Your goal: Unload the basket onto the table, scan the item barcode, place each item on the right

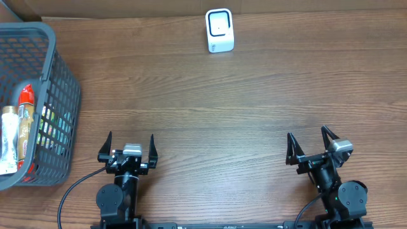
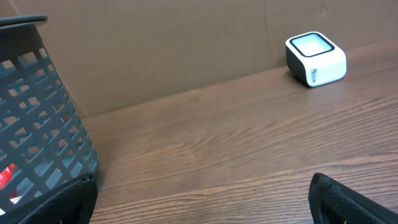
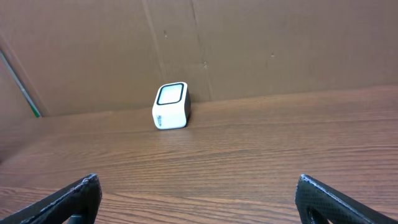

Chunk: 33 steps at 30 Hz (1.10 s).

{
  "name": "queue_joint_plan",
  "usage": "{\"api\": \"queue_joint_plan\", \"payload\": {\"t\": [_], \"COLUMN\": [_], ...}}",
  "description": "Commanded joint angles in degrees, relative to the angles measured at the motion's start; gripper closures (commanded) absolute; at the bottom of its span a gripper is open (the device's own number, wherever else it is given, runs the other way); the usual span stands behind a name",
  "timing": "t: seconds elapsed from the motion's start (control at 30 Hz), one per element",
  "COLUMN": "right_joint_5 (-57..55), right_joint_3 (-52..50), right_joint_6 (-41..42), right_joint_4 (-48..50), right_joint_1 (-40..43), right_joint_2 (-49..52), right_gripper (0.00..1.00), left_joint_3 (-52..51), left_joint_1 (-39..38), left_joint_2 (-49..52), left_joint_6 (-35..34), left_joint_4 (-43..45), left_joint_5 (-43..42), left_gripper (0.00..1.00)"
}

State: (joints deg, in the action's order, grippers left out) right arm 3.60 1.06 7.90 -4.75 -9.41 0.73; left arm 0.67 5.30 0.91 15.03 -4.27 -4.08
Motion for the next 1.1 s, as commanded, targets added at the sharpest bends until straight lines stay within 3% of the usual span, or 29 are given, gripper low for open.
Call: {"api": "queue_joint_plan", "payload": {"t": [0.0,1.07], "right_joint_5": [-0.5,-2.3], "right_joint_3": [-0.6,-0.6], "right_joint_6": [0.2,0.2], "right_joint_4": [0.2,1.3], "right_joint_1": [0.2,0.2], "right_joint_2": [-0.6,-0.6], "right_gripper": [0.0,0.0], "left_joint_3": [-0.4,-0.4], "left_joint_1": [0.4,0.4], "left_joint_2": [-0.7,-0.7], "left_joint_6": [0.7,0.6], "left_joint_4": [0.2,0.2], "left_joint_5": [-0.4,-0.4], "left_gripper": [0.01,0.0]}}
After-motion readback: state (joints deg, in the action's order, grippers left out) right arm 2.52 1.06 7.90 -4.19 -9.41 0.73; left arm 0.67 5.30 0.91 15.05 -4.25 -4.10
